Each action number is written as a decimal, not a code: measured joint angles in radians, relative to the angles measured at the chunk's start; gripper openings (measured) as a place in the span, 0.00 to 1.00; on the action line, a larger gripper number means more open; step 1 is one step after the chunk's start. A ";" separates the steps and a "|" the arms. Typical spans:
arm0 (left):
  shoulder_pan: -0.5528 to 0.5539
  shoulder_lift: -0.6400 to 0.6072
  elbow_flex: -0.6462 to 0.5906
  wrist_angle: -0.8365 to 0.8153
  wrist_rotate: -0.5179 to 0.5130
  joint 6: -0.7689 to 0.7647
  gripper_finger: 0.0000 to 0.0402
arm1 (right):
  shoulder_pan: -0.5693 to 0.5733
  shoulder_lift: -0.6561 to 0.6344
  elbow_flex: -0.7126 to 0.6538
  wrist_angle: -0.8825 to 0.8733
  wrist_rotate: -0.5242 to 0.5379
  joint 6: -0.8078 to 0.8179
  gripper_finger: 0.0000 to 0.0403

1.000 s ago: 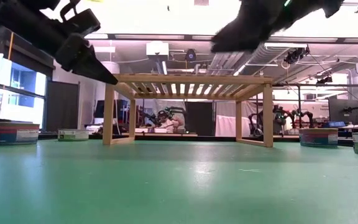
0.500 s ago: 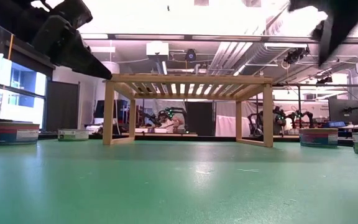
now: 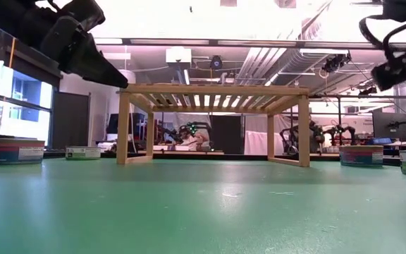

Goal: Stack canned seafood by type on shelf
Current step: Move the top right green tuna can to the center of the table

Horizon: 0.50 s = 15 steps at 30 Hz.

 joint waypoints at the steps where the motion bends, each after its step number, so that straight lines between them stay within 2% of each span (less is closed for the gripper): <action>1: 0.000 0.000 0.000 0.003 0.000 0.000 0.73 | -0.005 0.000 -0.023 0.053 0.000 -0.014 0.97; 5: 0.000 0.000 0.000 0.012 0.000 0.000 0.73 | -0.028 -0.004 -0.079 0.202 0.015 -0.031 0.97; 9: 0.000 0.002 0.000 0.034 0.002 0.005 0.73 | -0.065 0.004 -0.072 0.404 0.126 -0.116 0.97; 15: 0.000 0.001 0.000 0.060 0.019 0.011 0.73 | -0.146 0.045 -0.060 0.987 0.245 -0.441 0.97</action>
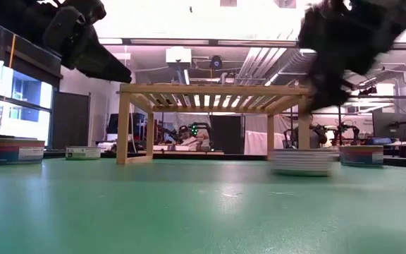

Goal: Stack canned seafood by type on shelf
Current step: Move the top right green tuna can to the center of the table, then put the center green tuna can on the shelf

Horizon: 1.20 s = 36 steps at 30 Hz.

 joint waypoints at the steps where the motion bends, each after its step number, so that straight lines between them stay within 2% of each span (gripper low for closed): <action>1: 0.000 0.000 0.000 0.002 0.005 -0.002 0.73 | -0.009 0.011 -0.002 0.089 0.007 -0.073 0.97; 4: -0.001 0.000 0.000 0.014 0.027 -0.016 0.73 | -0.019 0.023 -0.001 0.269 0.049 -0.261 0.97; 8: -0.001 0.004 0.000 0.049 0.129 -0.019 0.73 | -0.021 0.026 -0.021 0.253 0.156 -0.377 0.97; 11: -0.001 0.019 0.000 0.052 0.223 -0.022 0.73 | -0.038 0.055 -0.068 0.277 0.163 -0.388 0.97; 15: 0.002 0.087 0.000 0.069 0.323 -0.045 0.73 | -0.065 0.175 -0.143 0.485 0.127 -0.420 0.97; 18: 0.009 0.167 0.000 0.118 0.394 -0.069 0.73 | -0.087 0.300 -0.153 0.699 0.087 -0.465 0.97; 20: 0.017 0.229 0.000 0.165 0.417 -0.079 0.73 | -0.100 0.386 -0.137 0.771 0.055 -0.492 0.97; 27: 0.054 0.437 0.001 0.382 0.482 -0.081 0.73 | -0.115 0.568 -0.063 0.831 0.023 -0.552 0.97; 36: 0.115 0.614 0.006 0.531 0.509 -0.081 0.73 | -0.135 0.720 0.020 0.992 -0.058 -0.596 0.97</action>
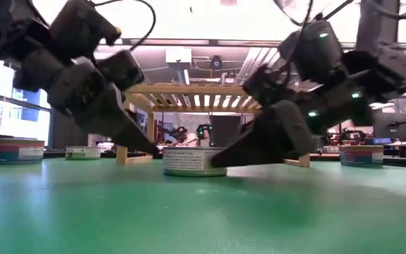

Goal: Stack canned seafood by type on shelf
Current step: Put the center green tuna can on the shelf

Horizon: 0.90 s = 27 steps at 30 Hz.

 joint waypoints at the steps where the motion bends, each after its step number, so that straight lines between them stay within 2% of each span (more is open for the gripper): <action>1: 0.006 0.018 0.002 0.021 0.004 0.000 0.73 | -0.005 0.014 0.013 0.001 -0.009 0.000 0.97; 10: 0.030 0.106 0.036 0.038 0.029 0.006 0.73 | -0.020 0.089 0.104 -0.012 -0.051 -0.027 0.97; 19: 0.028 0.092 0.031 0.026 0.035 0.013 0.73 | -0.020 0.109 0.111 0.033 -0.064 0.003 0.96; 22: 0.029 0.079 0.033 -0.006 0.031 0.002 0.73 | -0.018 0.099 0.092 0.043 -0.068 0.036 0.92; 27: 0.030 0.031 0.037 -0.147 0.019 -0.012 0.73 | -0.001 0.085 0.070 0.047 -0.056 0.087 0.88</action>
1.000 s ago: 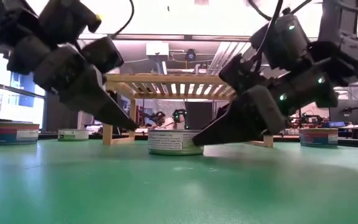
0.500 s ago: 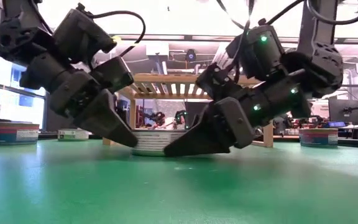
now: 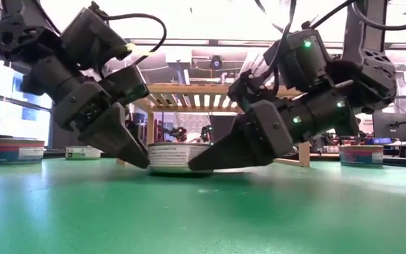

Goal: Stack canned seafood by type on shelf
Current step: Put the center green tuna can on the shelf

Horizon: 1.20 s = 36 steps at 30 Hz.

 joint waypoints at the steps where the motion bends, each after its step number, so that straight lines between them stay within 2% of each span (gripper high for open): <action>1: 0.000 -0.014 0.000 -0.032 -0.001 0.000 0.73 | 0.004 -0.002 0.000 -0.004 0.002 0.004 0.88; 9: 0.000 -0.111 -0.007 -0.181 -0.048 0.004 0.73 | 0.026 -0.016 0.000 -0.054 0.028 0.011 0.88; 14: 0.001 -0.123 -0.008 -0.157 -0.058 0.021 0.73 | 0.010 -0.023 0.004 -0.094 0.006 0.014 0.88; 18: 0.000 -0.119 -0.008 -0.149 -0.058 0.022 0.73 | -0.016 -0.024 0.004 -0.096 -0.055 0.036 0.88; 28: 0.000 -0.119 -0.007 -0.093 -0.057 0.022 0.73 | -0.022 -0.019 0.011 -0.065 -0.060 0.019 0.88; 36: -0.001 -0.120 -0.010 -0.098 -0.051 0.027 0.73 | -0.022 -0.024 0.107 -0.285 -0.048 0.020 0.88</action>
